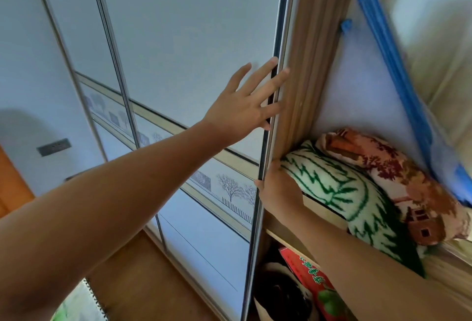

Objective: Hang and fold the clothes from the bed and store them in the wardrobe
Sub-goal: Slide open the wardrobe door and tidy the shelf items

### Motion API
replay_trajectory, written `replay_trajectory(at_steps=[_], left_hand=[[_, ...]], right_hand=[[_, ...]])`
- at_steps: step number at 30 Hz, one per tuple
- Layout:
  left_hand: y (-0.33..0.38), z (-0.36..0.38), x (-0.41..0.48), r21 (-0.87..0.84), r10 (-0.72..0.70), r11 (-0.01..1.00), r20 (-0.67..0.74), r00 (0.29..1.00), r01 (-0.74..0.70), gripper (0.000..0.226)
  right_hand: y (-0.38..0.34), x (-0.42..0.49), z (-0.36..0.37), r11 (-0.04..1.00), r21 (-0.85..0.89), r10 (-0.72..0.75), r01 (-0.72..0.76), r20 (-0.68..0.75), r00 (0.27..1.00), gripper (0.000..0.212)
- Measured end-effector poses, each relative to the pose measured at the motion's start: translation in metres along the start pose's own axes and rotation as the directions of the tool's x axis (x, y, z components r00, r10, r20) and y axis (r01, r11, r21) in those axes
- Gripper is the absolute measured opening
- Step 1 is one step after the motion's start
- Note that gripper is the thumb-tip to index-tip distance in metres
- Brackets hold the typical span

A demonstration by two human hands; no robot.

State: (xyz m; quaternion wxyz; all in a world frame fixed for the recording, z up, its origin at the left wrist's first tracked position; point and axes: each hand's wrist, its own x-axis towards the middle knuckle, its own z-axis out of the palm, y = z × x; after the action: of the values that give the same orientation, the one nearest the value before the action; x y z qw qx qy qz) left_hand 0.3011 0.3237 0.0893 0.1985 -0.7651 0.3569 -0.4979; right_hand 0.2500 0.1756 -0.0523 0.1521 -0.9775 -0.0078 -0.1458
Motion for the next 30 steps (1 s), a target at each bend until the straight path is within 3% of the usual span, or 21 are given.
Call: replay_trajectory(at_steps=[6, 10, 15, 18, 22, 26, 30], left_hand=[[0.002, -0.006, 0.002, -0.055, -0.005, 0.998, 0.025, 1.000, 0.006, 0.054], [0.009, -0.020, 0.002, -0.138, -0.036, 0.989, 0.116, 0.993, 0.052, 0.058], [0.035, -0.047, 0.003, -0.372, -0.134, 0.912, 0.130, 0.982, 0.174, 0.027], [0.055, -0.065, 0.020, -0.478, -0.212, 0.812, 0.291, 0.933, 0.334, 0.021], [0.074, -0.081, 0.064, -0.431, -0.226, 0.774, 0.496, 0.838, 0.464, 0.023], [0.108, -0.080, 0.085, -0.405, -0.133, 0.769, 0.655, 0.744, 0.494, 0.025], [0.149, -0.066, 0.098, -0.438, -0.011, 0.766, 0.724, 0.690, 0.471, 0.031]], right_hand=[[0.007, -0.002, -0.003, 0.998, -0.030, -0.056, 0.056, 0.002, 0.998, 0.059], [0.021, -0.005, -0.016, 0.992, -0.051, -0.116, 0.118, 0.047, 0.992, 0.048], [0.068, -0.021, -0.050, 0.984, -0.088, -0.132, 0.155, 0.223, 0.966, 0.049], [0.098, -0.036, -0.076, 0.982, -0.130, -0.097, 0.139, 0.287, 0.953, 0.053], [0.133, -0.057, -0.113, 0.967, -0.217, -0.042, 0.134, 0.381, 0.924, 0.056], [0.173, -0.077, -0.149, 0.969, -0.229, 0.013, 0.091, 0.418, 0.909, 0.058], [0.218, -0.096, -0.178, 0.976, -0.217, 0.098, -0.008, 0.407, 0.908, 0.058]])
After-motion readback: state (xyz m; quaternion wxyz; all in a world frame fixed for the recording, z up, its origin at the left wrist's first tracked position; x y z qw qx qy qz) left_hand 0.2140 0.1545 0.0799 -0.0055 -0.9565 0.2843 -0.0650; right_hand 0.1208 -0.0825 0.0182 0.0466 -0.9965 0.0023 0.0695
